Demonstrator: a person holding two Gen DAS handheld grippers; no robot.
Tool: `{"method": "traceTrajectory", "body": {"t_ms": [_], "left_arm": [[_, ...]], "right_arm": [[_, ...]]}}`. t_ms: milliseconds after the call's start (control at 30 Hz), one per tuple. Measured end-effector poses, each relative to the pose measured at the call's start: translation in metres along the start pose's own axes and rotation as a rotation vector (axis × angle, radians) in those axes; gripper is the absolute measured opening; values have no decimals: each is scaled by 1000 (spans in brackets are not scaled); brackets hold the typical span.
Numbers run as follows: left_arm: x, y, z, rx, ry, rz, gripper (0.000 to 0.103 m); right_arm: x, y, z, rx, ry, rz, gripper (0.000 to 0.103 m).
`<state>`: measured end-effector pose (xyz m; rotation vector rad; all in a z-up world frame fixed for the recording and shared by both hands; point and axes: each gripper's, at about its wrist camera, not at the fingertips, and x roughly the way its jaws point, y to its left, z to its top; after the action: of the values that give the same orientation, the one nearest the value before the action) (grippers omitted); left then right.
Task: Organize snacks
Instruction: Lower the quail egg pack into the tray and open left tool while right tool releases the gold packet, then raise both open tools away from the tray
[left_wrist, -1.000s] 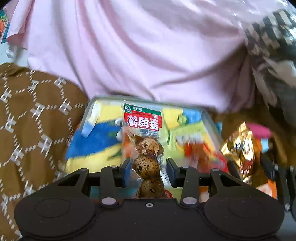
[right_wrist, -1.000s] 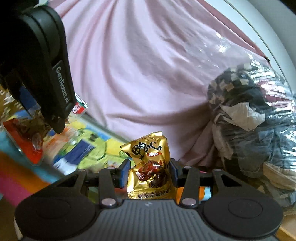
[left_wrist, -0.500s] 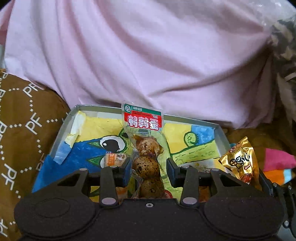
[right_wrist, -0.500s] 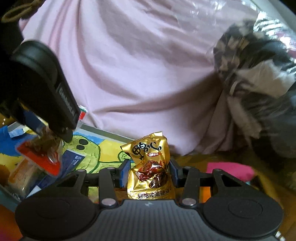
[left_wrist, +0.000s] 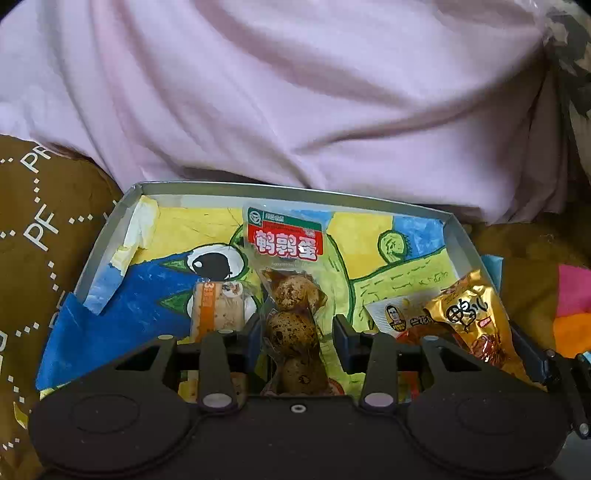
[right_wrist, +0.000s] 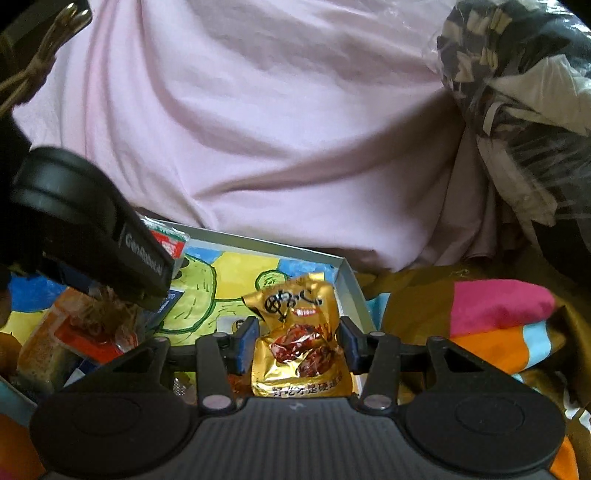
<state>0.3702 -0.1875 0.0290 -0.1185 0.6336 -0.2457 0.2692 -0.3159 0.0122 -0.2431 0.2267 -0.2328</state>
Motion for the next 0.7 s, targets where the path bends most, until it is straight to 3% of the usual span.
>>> {"method": "traceTrajectory", "body": {"t_ms": [233,333,467,533,700], "left_arm": [[3,2,-1,-16,18,14,44],[-2,5,0,-38,3,5,45],[-16,10,3,-70,-32,-11,58],[-26,9,4,-73,-59,-12,63],[-58,5,3,-74,-147,13,93]], "right_arm": [[2,-4,-1,13,19,8,59],[2,-6,-1,18,21,7,67],[-5,-12,2,40,-2,1,85],[-14,-17,4,63,-36,-11,89],[-41,-32,8,121,-106,-44,100]]}}
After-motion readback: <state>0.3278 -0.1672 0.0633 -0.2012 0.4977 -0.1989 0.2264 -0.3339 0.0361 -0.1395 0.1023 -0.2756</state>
